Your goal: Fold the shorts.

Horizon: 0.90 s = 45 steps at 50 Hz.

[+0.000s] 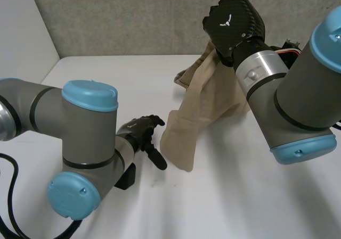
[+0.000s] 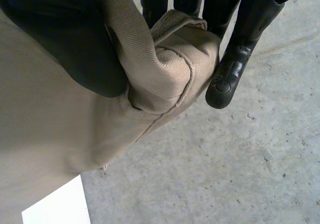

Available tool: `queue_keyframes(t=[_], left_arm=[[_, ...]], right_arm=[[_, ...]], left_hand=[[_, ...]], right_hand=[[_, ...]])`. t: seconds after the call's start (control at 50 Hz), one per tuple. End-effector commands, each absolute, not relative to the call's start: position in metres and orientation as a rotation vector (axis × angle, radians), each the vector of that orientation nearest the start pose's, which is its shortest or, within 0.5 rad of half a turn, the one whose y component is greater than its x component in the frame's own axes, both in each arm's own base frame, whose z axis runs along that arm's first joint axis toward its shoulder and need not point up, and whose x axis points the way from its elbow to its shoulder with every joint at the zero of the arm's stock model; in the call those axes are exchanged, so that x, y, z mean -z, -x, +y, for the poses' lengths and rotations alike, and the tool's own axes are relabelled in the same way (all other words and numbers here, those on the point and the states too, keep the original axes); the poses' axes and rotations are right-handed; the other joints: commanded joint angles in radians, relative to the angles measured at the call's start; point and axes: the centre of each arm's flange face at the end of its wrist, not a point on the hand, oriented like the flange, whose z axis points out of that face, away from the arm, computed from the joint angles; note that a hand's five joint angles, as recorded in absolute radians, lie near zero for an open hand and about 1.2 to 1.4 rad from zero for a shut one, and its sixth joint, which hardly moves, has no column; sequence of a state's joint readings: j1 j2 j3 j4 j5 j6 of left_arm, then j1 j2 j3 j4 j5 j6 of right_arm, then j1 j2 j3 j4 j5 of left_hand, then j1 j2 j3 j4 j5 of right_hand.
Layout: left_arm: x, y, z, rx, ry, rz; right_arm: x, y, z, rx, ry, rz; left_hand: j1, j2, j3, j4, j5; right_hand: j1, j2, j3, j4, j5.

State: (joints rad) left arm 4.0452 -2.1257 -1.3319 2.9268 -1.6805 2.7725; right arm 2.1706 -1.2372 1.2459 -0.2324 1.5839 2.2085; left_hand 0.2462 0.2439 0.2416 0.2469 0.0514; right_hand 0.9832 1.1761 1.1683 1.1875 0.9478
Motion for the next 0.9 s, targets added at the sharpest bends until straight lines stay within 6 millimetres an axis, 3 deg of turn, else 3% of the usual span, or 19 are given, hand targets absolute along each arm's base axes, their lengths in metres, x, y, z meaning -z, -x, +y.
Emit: queue_keyframes(t=[0.02,0.12,0.18,0.22,0.26,0.38,0.46,0.48,0.54,0.6,0.72,0.82,0.9], left_arm=[[-0.157,0.345,-0.206,1.636,-0.329,3.222],[-0.141,0.366,-0.204,1.630,-0.383,3.245],[-0.136,0.369,-0.210,1.640,-0.363,3.229],[-0.140,0.365,-0.215,1.690,-0.305,3.181],[-0.145,0.362,-0.221,1.759,-0.251,3.120],[-0.220,0.332,-0.241,2.065,-0.132,2.948],[-0.274,0.319,-0.235,2.268,-0.293,2.786],[-0.299,0.315,-0.228,2.360,-0.386,2.696],[-0.328,0.310,-0.216,2.468,-0.497,2.569],[-0.370,0.301,-0.196,2.624,-0.606,2.383],[-0.442,0.271,-0.155,2.900,-0.550,2.117],[-0.484,0.248,-0.121,3.085,-0.505,1.930],[-0.497,0.237,-0.107,3.154,-0.504,1.849]], right_arm=[[-0.316,-0.342,-0.244,2.629,1.471,1.551],[-0.314,-0.342,-0.241,2.625,1.464,1.586],[-0.312,-0.338,-0.241,2.618,1.465,1.623],[-0.310,-0.335,-0.243,2.610,1.467,1.660],[-0.308,-0.332,-0.244,2.597,1.477,1.691],[-0.309,-0.328,-0.239,2.572,1.488,1.714],[-0.325,-0.323,-0.233,2.606,1.399,1.697],[-0.331,-0.321,-0.231,2.618,1.372,1.690],[-0.355,-0.311,-0.221,2.670,1.248,1.668],[-0.380,-0.300,-0.206,2.704,1.154,1.629],[-0.447,-0.265,-0.160,2.847,0.953,1.451],[-0.485,-0.240,-0.126,2.924,0.847,1.342],[-0.490,-0.236,-0.119,2.910,0.857,1.349]], left_hand=[[0.044,0.046,0.048,0.043,0.064],[0.093,0.096,0.098,0.093,0.114],[0.620,0.622,0.625,0.619,0.640],[1.148,1.150,1.152,1.147,1.168],[1.150,1.152,1.155,1.149,1.170],[1.150,1.152,1.155,1.149,1.170],[1.150,1.152,1.155,1.149,1.170],[1.150,1.152,1.155,1.149,1.170],[1.150,1.152,1.155,1.149,1.170],[1.150,1.152,1.155,1.149,1.170],[1.150,1.152,1.155,1.149,1.170],[1.150,1.152,1.155,1.149,1.170],[1.150,1.152,1.155,1.149,1.170]], right_hand=[[0.413,0.220,0.228,0.209,0.274],[0.413,0.220,0.228,0.209,0.274],[0.413,0.220,0.228,0.209,0.274],[0.413,0.220,0.228,0.209,0.274],[0.413,0.220,0.228,0.209,0.274],[0.413,0.220,0.228,0.209,0.274],[0.413,0.220,0.228,0.209,0.274],[0.413,0.220,0.228,0.209,0.274],[0.413,0.220,0.228,0.209,0.274],[0.413,0.220,0.228,0.209,0.274],[0.413,0.220,0.228,0.209,0.274],[0.413,0.220,0.228,0.209,0.274],[0.413,0.220,0.228,0.209,0.274]])
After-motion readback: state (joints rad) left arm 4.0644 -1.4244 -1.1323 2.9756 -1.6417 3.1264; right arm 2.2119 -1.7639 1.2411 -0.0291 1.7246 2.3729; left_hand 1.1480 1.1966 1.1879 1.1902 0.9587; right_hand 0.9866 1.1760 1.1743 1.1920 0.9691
